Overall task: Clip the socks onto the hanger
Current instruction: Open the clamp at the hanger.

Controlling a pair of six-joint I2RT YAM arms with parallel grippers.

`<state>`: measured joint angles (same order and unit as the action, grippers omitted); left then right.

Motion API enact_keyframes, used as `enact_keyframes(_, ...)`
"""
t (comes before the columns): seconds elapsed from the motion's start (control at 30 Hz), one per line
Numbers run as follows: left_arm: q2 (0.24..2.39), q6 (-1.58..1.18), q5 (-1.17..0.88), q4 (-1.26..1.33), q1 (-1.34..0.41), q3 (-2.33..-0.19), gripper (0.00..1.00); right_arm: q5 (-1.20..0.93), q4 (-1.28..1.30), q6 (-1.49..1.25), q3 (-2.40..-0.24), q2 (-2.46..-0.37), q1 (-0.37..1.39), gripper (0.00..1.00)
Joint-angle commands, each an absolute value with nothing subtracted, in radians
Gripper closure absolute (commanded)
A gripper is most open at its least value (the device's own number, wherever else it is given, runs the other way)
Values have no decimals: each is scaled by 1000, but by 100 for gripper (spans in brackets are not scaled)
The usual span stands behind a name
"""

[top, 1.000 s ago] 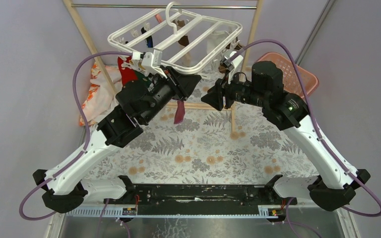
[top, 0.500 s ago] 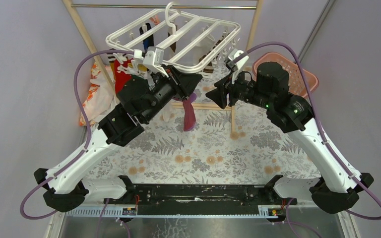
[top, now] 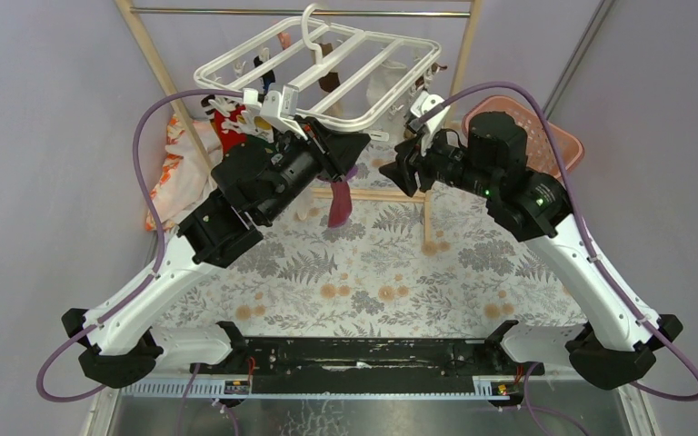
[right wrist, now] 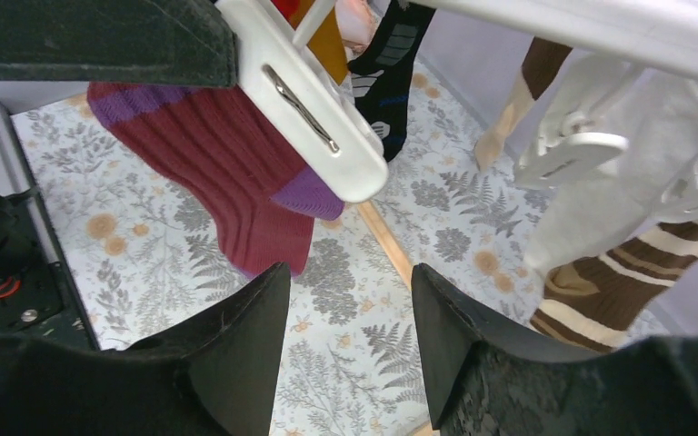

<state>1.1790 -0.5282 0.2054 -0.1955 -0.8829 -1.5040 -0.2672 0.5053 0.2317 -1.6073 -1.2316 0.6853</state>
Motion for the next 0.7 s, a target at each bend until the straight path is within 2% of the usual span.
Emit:
enact_keyframes(0.0,1180,-508,221,-209,-882,-1531,100,-217,480,330,-1640,-1171,691,41)
enact_keyframes(0.33,1187,-507,219,-223,-883,-1536,100,-293,463,369,-1675,-1164,690,37)
enact_keyframes(0.67,1208,-507,194,-236,-883,-1562,100,-363,471,355,-1743,-1230,691,37)
